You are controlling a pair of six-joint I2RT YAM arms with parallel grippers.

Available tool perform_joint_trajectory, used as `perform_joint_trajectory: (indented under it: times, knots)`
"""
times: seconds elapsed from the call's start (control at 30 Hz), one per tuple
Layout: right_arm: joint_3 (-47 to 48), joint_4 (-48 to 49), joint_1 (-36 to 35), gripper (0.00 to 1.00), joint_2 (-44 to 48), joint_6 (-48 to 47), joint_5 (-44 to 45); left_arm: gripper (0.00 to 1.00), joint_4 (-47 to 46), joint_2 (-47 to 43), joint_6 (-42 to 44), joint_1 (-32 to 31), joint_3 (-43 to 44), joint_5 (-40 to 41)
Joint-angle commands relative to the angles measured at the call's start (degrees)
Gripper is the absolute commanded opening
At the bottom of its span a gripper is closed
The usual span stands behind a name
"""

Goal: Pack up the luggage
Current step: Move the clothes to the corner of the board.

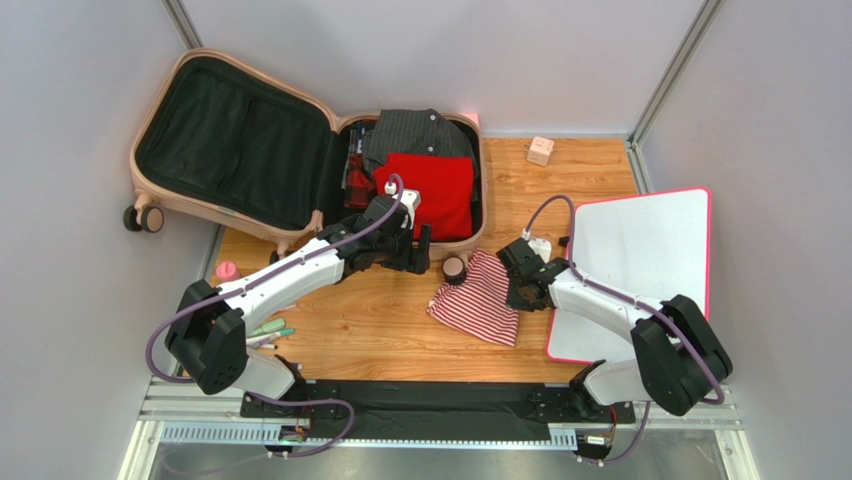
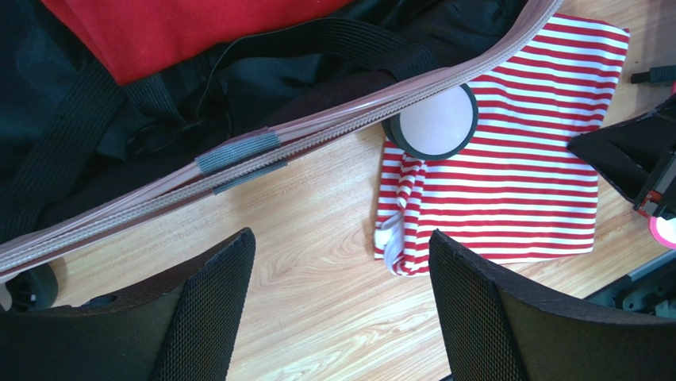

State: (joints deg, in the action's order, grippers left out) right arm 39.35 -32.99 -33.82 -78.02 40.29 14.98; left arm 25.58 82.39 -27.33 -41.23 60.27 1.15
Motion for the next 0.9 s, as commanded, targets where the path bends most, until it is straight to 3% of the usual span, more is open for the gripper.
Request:
perform_joint_trajectory:
  times: [0.0, 0.47, 0.87]
  knots:
    - [0.0, -4.4, 0.2, 0.0, 2.4, 2.2, 4.3, 0.86, 0.4, -2.5, 1.8, -0.1, 1.4, 0.0]
    - [-3.9, -12.6, 0.2, 0.0, 8.8, 4.1, 2.8, 0.87, -4.7, -6.5, 4.2, -1.3, -7.4, -8.9]
    - [-5.9, -7.3, -4.4, 0.0, 7.7, 2.5, -5.2, 0.86, -19.5, 0.5, -2.5, -3.2, -14.7, -19.3]
